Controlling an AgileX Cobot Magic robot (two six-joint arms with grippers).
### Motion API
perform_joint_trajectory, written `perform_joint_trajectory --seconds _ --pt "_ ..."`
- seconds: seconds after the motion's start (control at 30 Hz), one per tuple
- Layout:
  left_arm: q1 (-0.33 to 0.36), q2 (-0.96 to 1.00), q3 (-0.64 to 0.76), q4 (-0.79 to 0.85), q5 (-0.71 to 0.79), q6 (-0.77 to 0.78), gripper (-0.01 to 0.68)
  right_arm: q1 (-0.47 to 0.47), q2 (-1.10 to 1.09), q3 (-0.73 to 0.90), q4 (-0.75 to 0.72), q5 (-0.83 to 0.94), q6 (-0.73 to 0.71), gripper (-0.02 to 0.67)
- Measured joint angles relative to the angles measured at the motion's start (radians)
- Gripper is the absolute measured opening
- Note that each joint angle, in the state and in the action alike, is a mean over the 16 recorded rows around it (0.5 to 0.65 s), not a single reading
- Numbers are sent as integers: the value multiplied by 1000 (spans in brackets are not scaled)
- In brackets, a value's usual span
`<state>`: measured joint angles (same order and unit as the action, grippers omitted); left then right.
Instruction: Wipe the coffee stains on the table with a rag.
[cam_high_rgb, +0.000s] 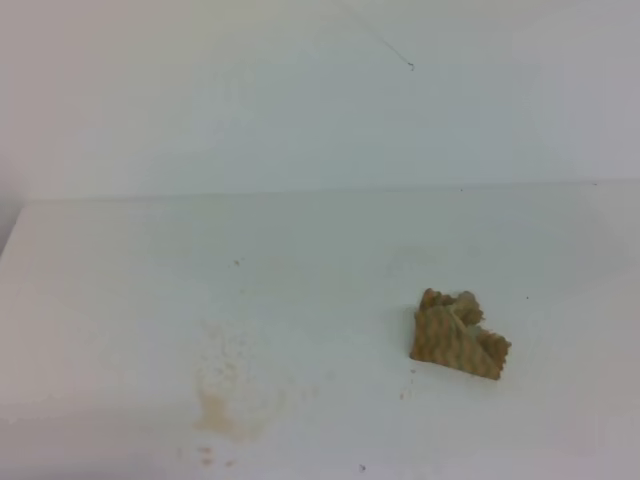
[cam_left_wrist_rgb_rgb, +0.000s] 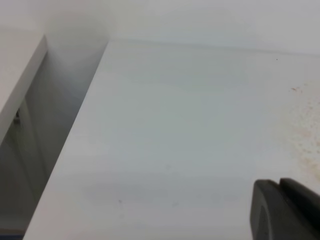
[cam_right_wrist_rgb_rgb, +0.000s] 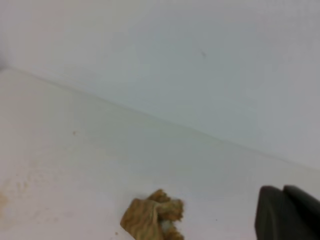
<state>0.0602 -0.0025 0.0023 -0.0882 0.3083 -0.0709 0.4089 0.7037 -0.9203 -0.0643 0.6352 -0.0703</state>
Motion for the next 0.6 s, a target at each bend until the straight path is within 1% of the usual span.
perform_joint_trajectory --seconds 0.17,0.3,0.43,0.6 --pt "0 0 0 0 0 0 -3 0 -159 159 -118 -88 119 4" --pt "0 0 0 0 2 0 -3 0 -236 253 -173 -143 168 4" --pt "0 0 0 0 2 0 -3 0 -266 295 -205 -173 177 3" --pt "0 0 0 0 1 0 -3 0 -270 303 -219 -175 175 1"
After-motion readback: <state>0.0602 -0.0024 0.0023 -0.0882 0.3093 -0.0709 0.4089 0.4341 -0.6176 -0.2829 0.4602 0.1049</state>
